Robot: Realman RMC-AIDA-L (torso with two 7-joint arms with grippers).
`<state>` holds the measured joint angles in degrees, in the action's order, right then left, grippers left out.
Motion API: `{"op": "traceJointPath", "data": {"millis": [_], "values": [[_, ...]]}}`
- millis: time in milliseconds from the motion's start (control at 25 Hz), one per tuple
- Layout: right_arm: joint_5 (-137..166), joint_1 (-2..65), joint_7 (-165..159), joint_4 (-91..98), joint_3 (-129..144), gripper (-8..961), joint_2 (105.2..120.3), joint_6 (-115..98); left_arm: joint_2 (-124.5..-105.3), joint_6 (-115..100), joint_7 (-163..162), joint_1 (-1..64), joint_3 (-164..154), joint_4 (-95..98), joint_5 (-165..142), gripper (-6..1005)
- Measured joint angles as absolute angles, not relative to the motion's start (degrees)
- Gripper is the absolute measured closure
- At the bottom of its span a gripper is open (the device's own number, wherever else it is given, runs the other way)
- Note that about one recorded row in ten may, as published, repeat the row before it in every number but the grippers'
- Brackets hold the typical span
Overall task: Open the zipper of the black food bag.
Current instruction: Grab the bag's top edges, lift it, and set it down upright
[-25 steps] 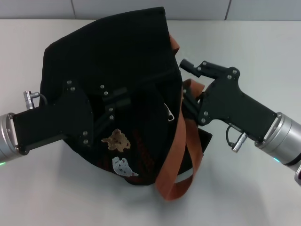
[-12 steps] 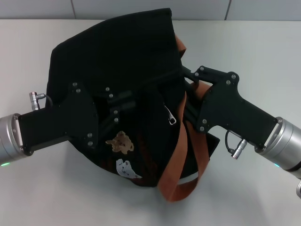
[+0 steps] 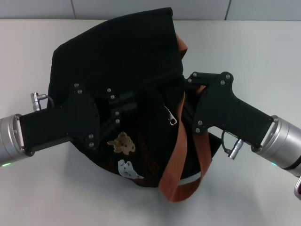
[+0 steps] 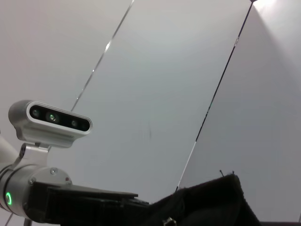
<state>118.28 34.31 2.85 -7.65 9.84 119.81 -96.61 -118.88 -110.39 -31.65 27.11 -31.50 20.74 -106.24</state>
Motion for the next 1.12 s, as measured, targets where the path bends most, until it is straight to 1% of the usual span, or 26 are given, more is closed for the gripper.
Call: {"op": "traceJointPath", "data": {"millis": [40,240,440,600,880,1120], "values": [[118.3,34.4,2.8,-7.7,9.8,690,119.83,-96.6,-118.90,-110.4,-31.6,27.1,-31.5,20.7,-106.3,906],[118.3,34.8,2.6,-7.7,9.8,820,119.86,-96.7,-118.92,-110.3,-31.6,27.2,-32.2,20.7,-106.3,906],[118.3,35.1,2.5,-7.7,9.8,834,119.88,-96.6,-118.87,-110.1,-30.1,27.2,-32.8,19.9,-106.3,906],[118.3,35.2,2.5,-7.7,9.6,939,119.89,-96.4,-118.86,-110.1,-30.1,27.2,-32.9,19.9,-106.3,907],[118.1,34.7,2.1,-7.7,9.2,950,119.89,-96.2,-118.80,-110.1,-30.1,27.2,-32.6,19.9,-106.0,907],[117.7,33.1,-0.9,-6.6,8.9,955,119.78,-95.5,-118.58,-110.1,-30.0,25.8,-31.5,20.3,-104.5,907]]}}
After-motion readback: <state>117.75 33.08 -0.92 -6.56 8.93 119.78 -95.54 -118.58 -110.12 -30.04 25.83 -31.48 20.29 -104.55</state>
